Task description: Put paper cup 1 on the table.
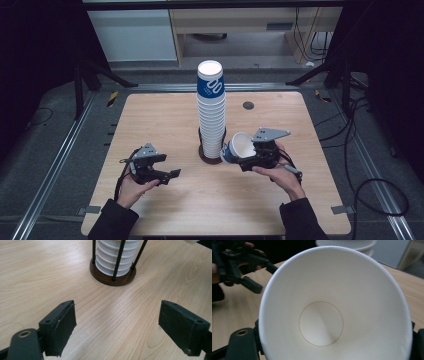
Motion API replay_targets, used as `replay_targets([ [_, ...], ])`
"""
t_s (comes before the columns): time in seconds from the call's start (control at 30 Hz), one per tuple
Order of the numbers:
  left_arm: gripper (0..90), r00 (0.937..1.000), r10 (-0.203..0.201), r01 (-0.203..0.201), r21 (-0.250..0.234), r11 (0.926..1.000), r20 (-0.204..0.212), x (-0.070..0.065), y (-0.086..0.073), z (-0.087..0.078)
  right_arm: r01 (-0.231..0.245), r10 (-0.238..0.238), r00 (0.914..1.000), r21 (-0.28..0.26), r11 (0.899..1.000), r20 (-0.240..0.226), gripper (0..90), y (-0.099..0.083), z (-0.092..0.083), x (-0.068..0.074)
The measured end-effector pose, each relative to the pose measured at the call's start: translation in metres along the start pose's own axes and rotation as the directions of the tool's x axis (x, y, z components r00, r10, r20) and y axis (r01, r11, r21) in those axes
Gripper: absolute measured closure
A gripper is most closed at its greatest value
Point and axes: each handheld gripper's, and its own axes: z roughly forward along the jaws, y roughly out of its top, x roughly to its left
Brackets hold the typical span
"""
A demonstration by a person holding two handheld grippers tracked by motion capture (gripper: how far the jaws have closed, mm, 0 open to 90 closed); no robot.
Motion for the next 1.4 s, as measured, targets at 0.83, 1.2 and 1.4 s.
replay_targets([
  [0.83,12.9,0.9978,-0.039,0.039,0.005,0.9992,-0.054,0.013,-0.005,-0.003,-0.178,0.11,0.9102,0.138,0.974,0.399,18.4,0.007,-0.024,-0.079],
  [1.2,12.7,0.9976,-0.033,0.033,0.002,0.9995,-0.061,0.013,-0.005,-0.005,-0.262,0.125,0.8748,0.24,0.935,0.468,18.3,-0.013,-0.014,-0.11],
  [1.4,12.6,0.9976,-0.031,0.031,0.003,0.9995,-0.062,0.013,-0.004,-0.005,-0.298,0.127,0.8613,0.287,0.91,0.492,18.2,-0.022,-0.01,-0.119],
])
